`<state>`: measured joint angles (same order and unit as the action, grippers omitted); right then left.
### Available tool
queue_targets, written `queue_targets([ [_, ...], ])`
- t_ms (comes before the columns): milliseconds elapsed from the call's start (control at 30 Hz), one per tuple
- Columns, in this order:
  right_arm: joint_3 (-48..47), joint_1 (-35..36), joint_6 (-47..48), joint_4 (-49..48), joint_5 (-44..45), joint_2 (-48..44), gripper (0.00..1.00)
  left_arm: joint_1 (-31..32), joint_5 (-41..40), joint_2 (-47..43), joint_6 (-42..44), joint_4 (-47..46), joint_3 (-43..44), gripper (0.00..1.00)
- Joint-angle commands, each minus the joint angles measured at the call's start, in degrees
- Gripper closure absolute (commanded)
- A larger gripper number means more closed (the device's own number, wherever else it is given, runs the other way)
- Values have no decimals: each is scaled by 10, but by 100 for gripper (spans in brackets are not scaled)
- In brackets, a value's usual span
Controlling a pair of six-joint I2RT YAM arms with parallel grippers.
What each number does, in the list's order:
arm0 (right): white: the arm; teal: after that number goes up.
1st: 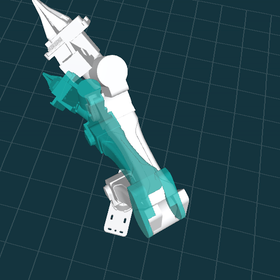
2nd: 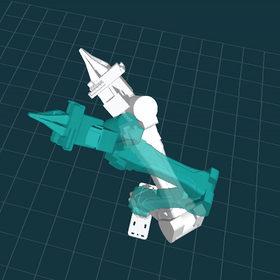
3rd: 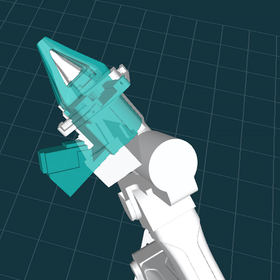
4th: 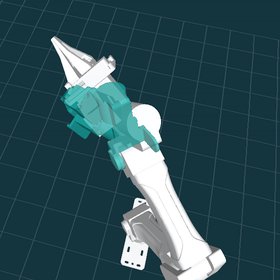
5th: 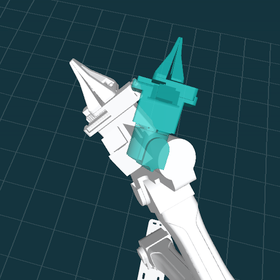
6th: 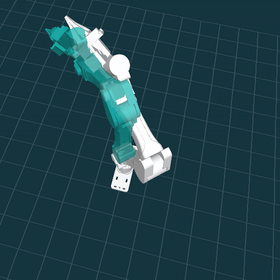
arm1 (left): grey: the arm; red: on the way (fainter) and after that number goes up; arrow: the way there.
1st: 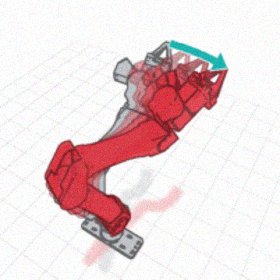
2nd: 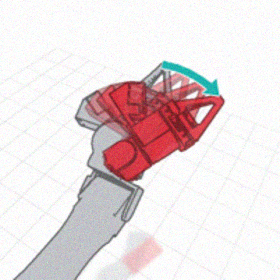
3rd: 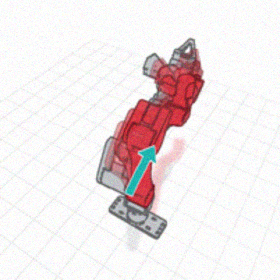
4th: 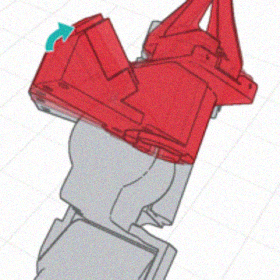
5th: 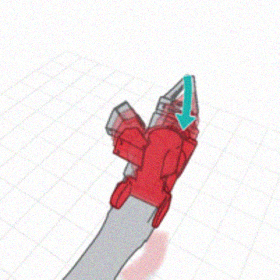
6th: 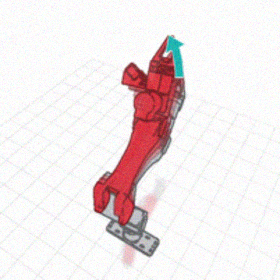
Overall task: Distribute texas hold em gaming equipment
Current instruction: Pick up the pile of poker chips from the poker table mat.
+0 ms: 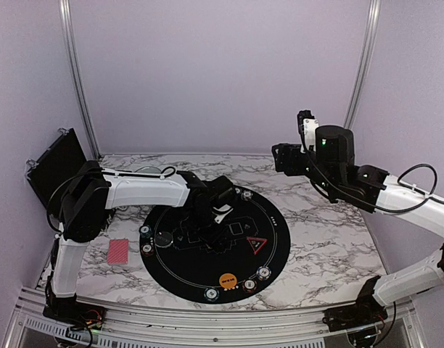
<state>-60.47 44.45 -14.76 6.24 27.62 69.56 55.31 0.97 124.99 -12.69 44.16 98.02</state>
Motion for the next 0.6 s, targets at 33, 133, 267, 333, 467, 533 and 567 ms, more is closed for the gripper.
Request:
queue_targets([
  [33, -6, -3, 0, 6, 8, 6, 19, 4, -23, 20, 11, 30, 17, 16],
  [133, -6, -3, -2, 9, 7, 6, 19, 5, -25, 23, 14, 30, 16, 21],
  [267, -5, -3, -4, 11, 9, 5, 19, 5, -32, 25, 16, 30, 14, 26],
  [333, -4, -3, -5, 11, 9, 5, 19, 6, -35, 25, 17, 30, 15, 29],
  [467, -4, -3, -7, 13, 9, 5, 19, 9, -41, 27, 21, 30, 16, 35],
  [533, -4, -3, -8, 14, 10, 5, 19, 12, -48, 27, 24, 31, 17, 36],
  [567, -4, -3, -9, 15, 9, 5, 19, 13, -50, 28, 24, 32, 17, 37],
])
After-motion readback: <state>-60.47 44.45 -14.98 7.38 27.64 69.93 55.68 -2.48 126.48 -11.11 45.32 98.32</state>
